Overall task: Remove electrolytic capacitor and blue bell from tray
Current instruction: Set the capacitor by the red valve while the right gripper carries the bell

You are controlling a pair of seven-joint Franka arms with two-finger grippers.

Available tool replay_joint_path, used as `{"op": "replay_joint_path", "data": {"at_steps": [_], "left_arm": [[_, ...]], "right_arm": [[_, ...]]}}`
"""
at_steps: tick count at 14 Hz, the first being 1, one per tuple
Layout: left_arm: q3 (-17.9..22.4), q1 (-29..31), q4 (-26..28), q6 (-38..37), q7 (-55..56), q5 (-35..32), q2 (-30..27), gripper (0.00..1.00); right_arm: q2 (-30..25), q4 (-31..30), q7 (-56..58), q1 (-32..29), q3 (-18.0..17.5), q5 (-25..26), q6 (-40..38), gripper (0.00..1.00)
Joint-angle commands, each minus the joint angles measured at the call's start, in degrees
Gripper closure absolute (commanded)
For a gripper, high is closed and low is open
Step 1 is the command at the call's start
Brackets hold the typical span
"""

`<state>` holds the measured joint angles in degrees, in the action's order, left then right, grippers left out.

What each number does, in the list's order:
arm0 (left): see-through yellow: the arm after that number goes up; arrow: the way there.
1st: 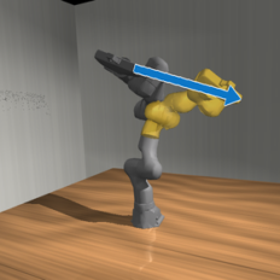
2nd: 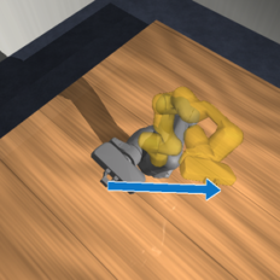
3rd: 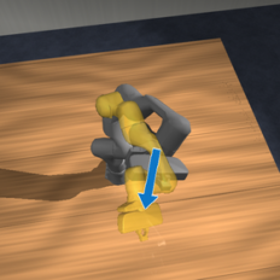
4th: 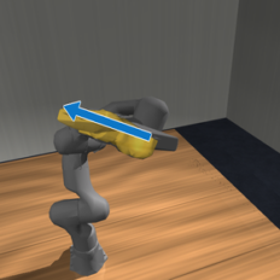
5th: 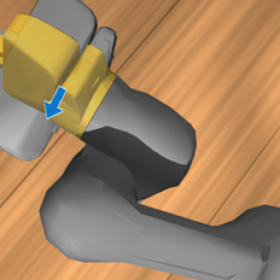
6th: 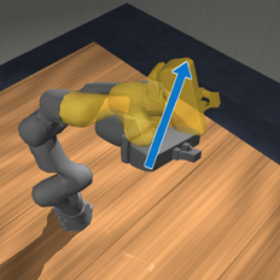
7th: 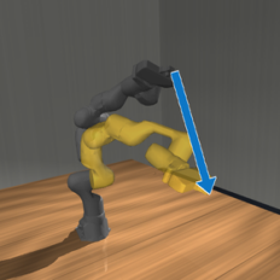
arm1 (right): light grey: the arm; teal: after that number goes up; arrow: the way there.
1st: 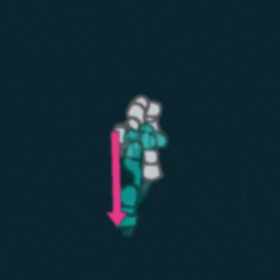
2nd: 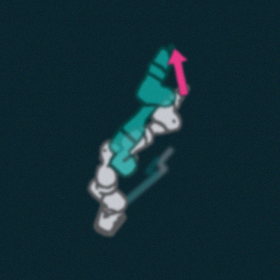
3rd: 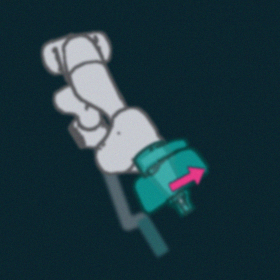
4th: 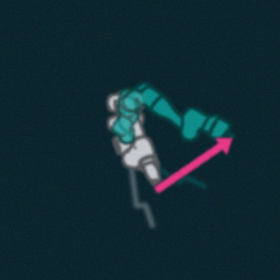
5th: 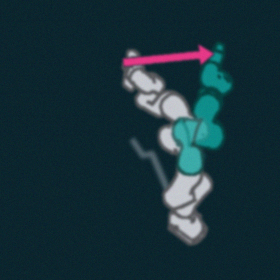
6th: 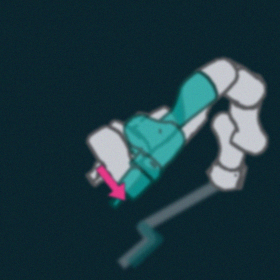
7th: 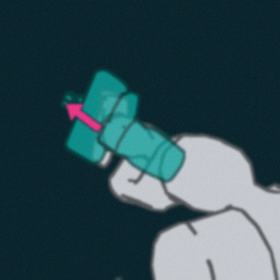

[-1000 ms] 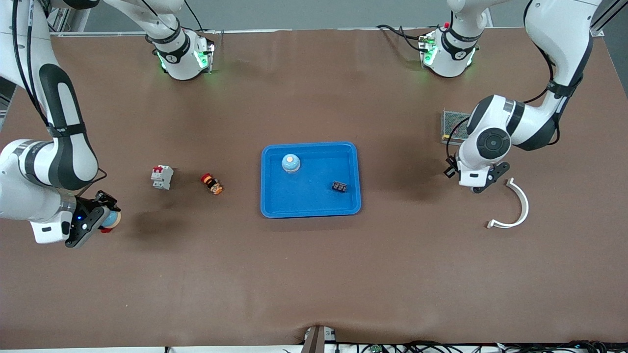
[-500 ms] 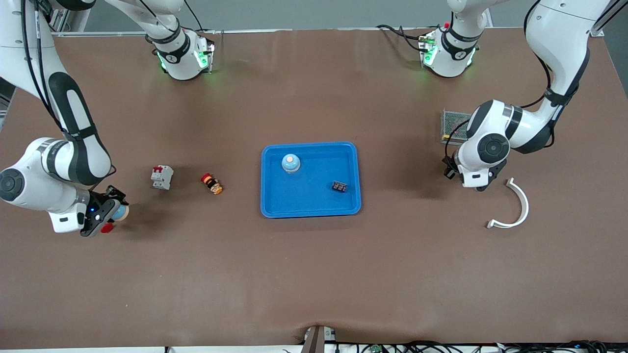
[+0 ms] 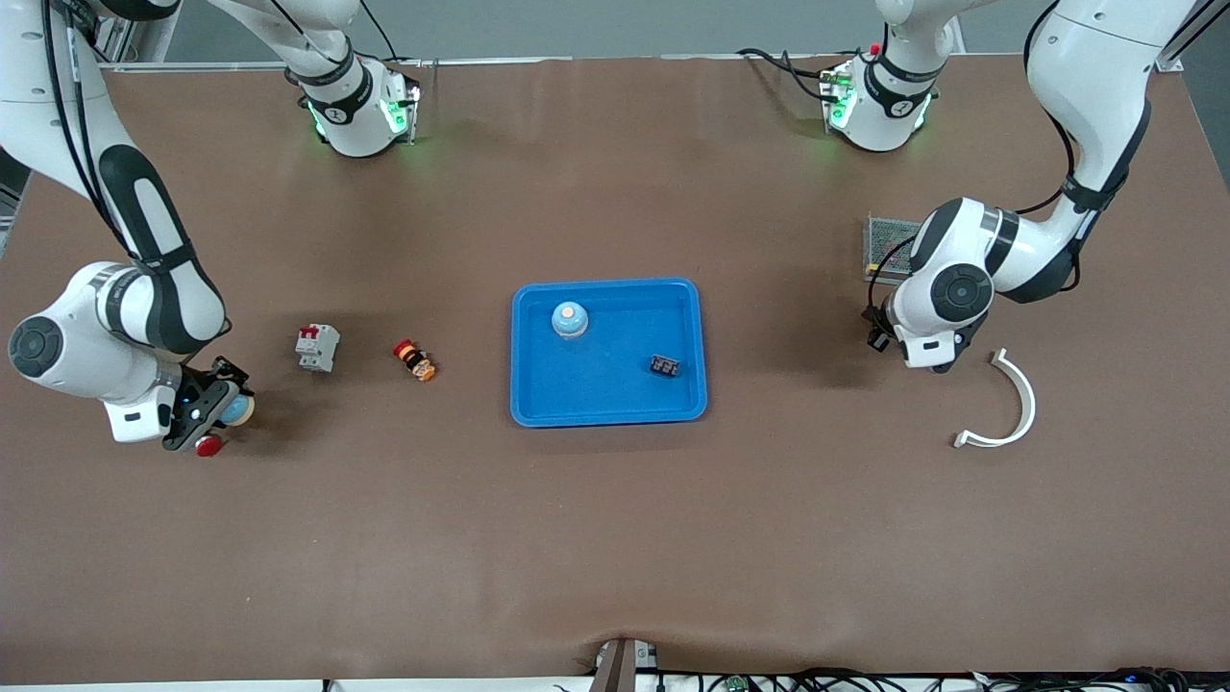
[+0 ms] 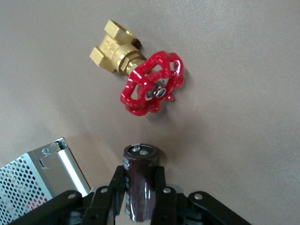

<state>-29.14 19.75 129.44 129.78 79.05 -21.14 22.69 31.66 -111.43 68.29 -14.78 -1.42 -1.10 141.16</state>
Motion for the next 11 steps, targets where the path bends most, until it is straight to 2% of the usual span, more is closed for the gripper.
{"op": "replay_joint_path", "data": {"at_steps": [1,2,3,4,7,11], "left_arm": [[-0.31,0.91,-0.06,0.39,0.40,-1.00,0.07,0.77],[-0.39,0.82,-0.41,0.30,0.40,-1.09,0.34,0.50],[-0.39,0.73,-0.42,0.30,0.31,-1.09,0.08,0.09],[-0.39,0.64,-0.42,0.21,0.31,-1.09,-0.36,0.00],[-0.57,0.47,-1.99,-0.23,0.23,-1.09,-0.72,0.00],[-2.41,-0.06,-7.61,-3.38,2.85,-0.04,-0.37,0.00]], "right_arm": [[-1.51,-2.65,1.32,-1.48,-1.48,-0.49,1.75,0.43],[-1.52,-2.91,1.23,-1.48,-1.56,-0.57,1.75,0.43],[-1.69,-3.44,1.32,-1.48,-1.57,-0.92,1.83,0.43],[-1.78,-3.62,1.32,-1.31,-1.57,-1.45,1.83,0.43],[-1.78,-4.06,1.32,-1.31,-1.57,-1.63,2.88,0.43],[-1.60,-4.06,1.32,-1.39,-1.57,-1.63,3.24,0.43]]}}
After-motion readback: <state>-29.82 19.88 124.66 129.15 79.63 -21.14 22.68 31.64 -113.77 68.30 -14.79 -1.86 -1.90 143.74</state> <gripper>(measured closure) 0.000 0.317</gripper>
